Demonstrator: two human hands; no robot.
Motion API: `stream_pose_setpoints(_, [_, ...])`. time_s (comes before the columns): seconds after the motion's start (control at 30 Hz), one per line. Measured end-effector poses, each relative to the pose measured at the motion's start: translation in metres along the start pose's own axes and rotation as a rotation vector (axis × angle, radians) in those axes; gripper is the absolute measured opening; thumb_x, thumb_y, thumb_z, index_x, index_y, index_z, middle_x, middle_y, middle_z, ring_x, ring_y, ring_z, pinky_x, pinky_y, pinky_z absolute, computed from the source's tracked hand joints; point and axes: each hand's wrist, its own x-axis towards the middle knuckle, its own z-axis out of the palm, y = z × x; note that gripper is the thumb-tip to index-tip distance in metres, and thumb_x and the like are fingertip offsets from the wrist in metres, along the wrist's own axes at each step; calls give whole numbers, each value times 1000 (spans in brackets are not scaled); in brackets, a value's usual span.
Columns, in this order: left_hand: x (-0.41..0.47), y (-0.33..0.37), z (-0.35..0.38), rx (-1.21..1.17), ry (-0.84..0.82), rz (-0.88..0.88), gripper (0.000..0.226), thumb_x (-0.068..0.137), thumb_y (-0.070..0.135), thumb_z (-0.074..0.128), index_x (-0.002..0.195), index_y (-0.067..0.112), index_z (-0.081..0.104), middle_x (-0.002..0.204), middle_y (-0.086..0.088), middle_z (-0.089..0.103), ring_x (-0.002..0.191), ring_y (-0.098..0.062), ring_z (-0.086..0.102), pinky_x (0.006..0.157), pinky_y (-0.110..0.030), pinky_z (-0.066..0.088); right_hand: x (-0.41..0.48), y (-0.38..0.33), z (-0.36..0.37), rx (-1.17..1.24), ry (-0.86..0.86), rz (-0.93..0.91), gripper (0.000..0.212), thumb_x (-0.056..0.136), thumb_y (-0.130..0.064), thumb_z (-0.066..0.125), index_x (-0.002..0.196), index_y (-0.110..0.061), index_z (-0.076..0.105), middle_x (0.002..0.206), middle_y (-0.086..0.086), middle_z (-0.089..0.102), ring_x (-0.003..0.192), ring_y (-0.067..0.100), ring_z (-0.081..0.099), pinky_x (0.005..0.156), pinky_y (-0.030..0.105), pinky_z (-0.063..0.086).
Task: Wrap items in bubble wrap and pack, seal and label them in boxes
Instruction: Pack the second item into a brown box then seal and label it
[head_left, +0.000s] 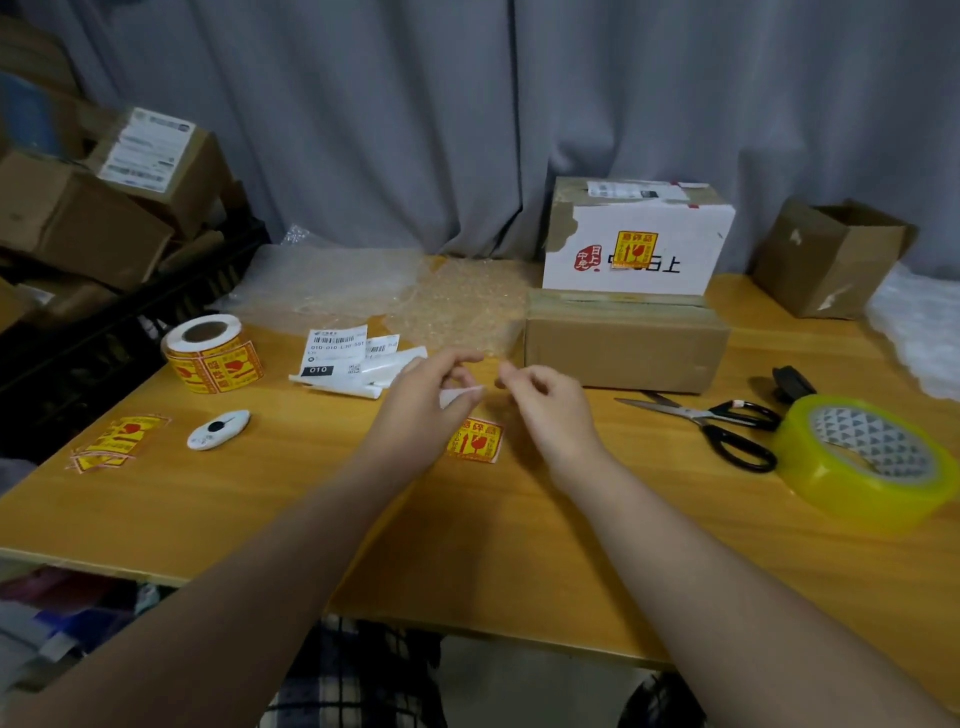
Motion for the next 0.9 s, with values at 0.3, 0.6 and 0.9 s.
stream_pose_setpoints(0.3, [-14, 41, 25, -145, -62, 101, 27, 93, 13, 56, 111, 31, 47, 88, 21, 66, 84, 4, 62, 71, -12, 45, -21, -7, -41, 401, -83, 153, 9, 91, -15, 63, 89, -7, 68, 79, 7, 66, 70, 14, 60, 61, 24, 53])
stream_pose_setpoints(0.6, [13, 58, 79, -241, 68, -74, 16, 89, 15, 62, 95, 28, 54, 94, -1, 55, 65, -5, 57, 58, -14, 43, -4, 9, -81, -48, 139, -200, 19, 89, -25, 66, 73, -17, 62, 71, 9, 64, 68, 24, 61, 69, 48, 54])
stream_pose_setpoints(0.9, [30, 60, 83, -547, -116, -229, 9, 92, 8, 57, 84, 10, 60, 67, -4, 59, 53, -2, 53, 55, -15, 47, 19, -2, -118, -111, -170, -160, 26, 90, -13, 64, 112, -23, 54, 84, 4, 66, 78, 14, 65, 69, 26, 52])
